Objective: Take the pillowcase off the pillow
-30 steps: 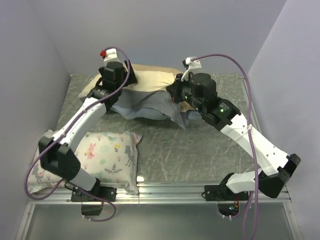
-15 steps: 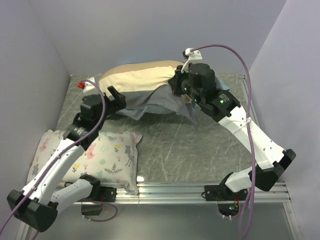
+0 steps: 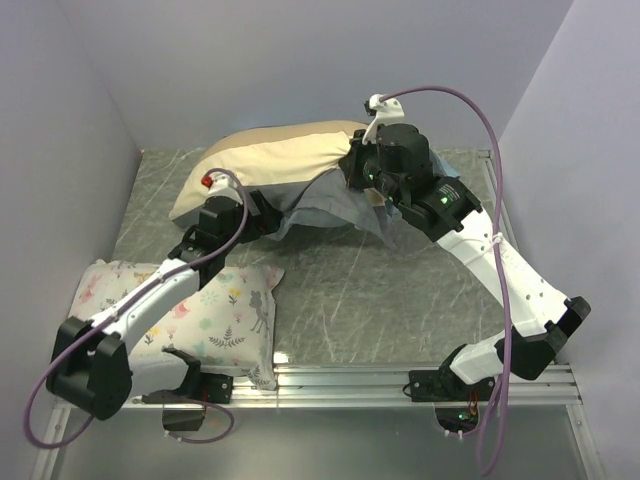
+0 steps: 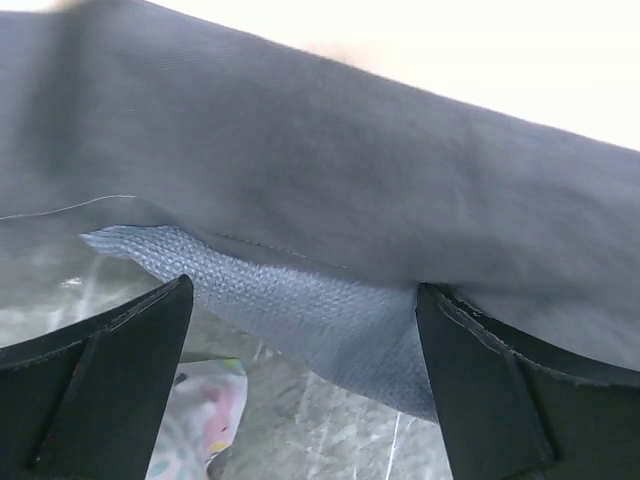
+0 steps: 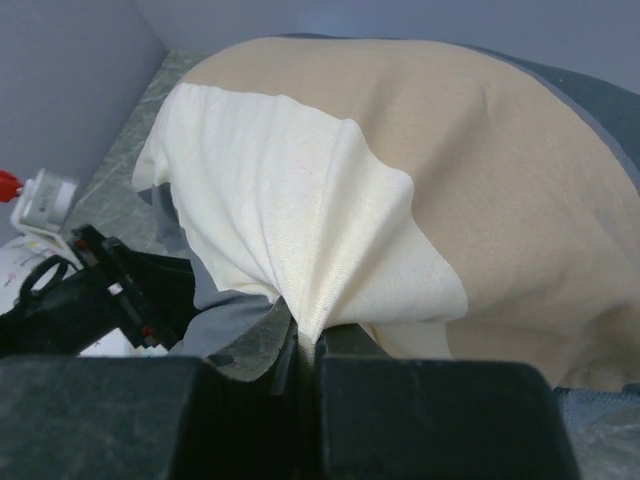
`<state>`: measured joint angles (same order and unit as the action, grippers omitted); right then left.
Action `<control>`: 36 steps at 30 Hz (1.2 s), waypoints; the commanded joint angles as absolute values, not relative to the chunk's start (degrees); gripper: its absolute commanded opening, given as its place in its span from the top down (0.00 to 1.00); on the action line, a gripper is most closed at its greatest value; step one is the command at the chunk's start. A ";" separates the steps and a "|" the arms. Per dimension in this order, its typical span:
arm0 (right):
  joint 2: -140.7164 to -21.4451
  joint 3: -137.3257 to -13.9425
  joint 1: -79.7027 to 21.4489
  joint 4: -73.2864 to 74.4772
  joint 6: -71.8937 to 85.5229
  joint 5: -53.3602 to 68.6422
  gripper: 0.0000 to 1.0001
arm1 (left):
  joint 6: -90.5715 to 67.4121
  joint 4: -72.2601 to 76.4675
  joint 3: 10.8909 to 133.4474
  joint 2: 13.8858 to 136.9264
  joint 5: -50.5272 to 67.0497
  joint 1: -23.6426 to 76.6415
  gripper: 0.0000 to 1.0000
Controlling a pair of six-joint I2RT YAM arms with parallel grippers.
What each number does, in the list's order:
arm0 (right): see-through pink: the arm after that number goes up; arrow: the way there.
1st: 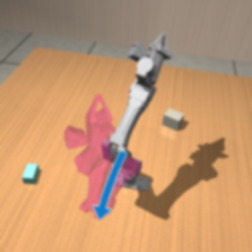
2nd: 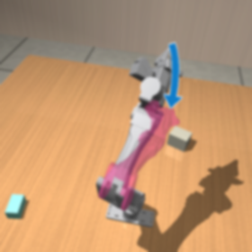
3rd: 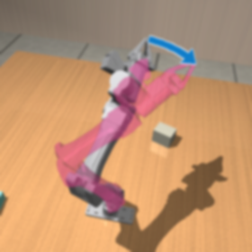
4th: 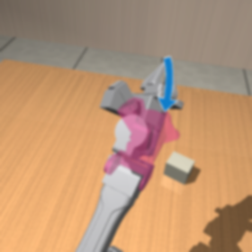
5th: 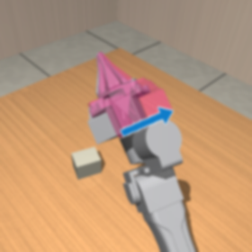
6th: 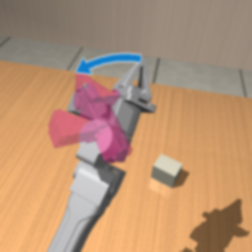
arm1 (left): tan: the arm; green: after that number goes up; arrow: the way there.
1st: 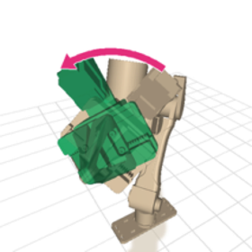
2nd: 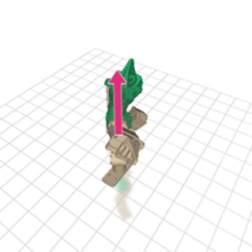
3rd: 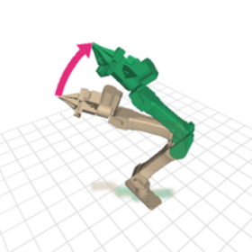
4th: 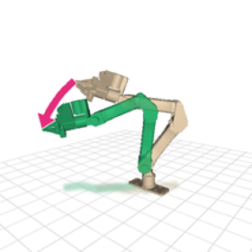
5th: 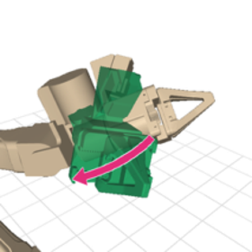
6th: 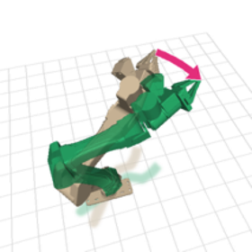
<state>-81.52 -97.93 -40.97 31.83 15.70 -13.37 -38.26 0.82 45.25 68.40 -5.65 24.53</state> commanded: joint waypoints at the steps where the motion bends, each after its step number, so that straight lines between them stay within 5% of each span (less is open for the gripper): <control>1: -78.48 -102.39 -40.69 23.29 14.59 -15.47 1.00 | -40.43 3.44 49.48 72.41 -0.88 24.00 0.01; 4: -78.92 -102.74 -40.78 23.29 14.85 -14.77 1.00 | -40.69 4.12 49.83 74.62 -0.53 23.99 0.05; 6: -79.10 -102.66 -40.78 23.20 15.03 -14.33 1.00 | -40.69 4.48 50.79 75.93 -1.58 23.99 0.24; 11: -79.37 -102.92 -40.78 23.29 14.94 -14.94 1.00 | -38.41 0.98 55.54 78.31 -5.53 23.82 1.00; 14: -79.19 -102.66 -40.78 23.82 14.24 -17.04 1.00 | -36.48 -1.74 57.56 75.95 -10.44 23.91 1.00; 26: -77.52 -102.13 -40.34 23.82 14.06 -17.84 1.00 | -33.21 -12.74 67.68 66.80 -18.89 23.82 0.99; 28: -77.43 -102.30 -40.34 24.08 13.89 -17.84 1.00 | -34.53 -14.32 67.15 66.97 -19.42 23.91 0.76; 29: -77.43 -102.30 -40.34 24.17 13.89 -17.84 1.00 | -36.11 -14.50 66.37 66.80 -18.81 23.73 0.34; 31: -77.17 -102.31 -40.34 24.34 13.45 -18.28 1.00 | -38.13 -12.23 61.72 65.40 -16.10 23.38 0.01; 36: -76.03 -101.43 -40.43 24.43 13.01 -18.81 1.00 | -46.13 -5.81 50.83 64.07 -6.79 17.85 0.01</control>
